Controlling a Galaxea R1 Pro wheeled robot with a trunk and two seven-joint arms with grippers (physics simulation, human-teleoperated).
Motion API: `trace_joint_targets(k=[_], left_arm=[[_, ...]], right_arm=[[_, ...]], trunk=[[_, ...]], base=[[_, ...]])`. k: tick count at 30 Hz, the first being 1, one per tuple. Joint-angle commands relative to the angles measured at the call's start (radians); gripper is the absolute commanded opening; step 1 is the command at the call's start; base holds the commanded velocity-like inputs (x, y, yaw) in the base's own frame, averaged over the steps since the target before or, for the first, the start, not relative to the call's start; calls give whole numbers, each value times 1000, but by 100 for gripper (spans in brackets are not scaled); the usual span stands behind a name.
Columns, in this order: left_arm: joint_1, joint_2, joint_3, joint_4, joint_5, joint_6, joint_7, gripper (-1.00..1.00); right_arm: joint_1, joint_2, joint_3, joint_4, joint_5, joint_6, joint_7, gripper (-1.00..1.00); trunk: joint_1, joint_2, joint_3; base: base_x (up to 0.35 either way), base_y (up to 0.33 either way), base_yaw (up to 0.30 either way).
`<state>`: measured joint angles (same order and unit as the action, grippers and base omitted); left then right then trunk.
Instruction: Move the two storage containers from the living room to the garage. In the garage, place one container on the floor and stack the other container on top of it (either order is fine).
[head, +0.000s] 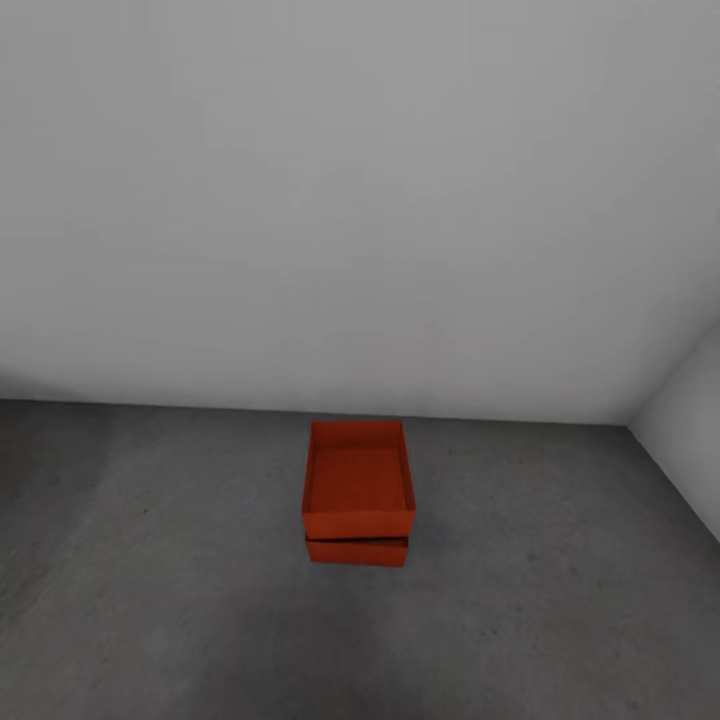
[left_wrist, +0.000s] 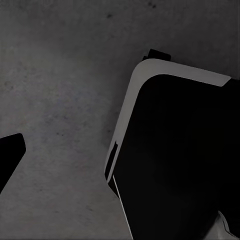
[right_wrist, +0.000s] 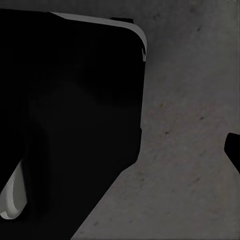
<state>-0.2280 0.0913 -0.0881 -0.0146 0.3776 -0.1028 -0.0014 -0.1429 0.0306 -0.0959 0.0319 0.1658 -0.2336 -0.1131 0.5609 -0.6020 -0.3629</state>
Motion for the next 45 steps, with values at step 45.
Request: trace_joint_targets(k=[45], left_arm=[[-1, 0, -8, 1, 7, -3, 0, 100]], right_arm=[[11, 5, -8, 3, 11, -44, -3, 100]], trunk=[[0, -1, 71]], base=[[0, 0, 0]])
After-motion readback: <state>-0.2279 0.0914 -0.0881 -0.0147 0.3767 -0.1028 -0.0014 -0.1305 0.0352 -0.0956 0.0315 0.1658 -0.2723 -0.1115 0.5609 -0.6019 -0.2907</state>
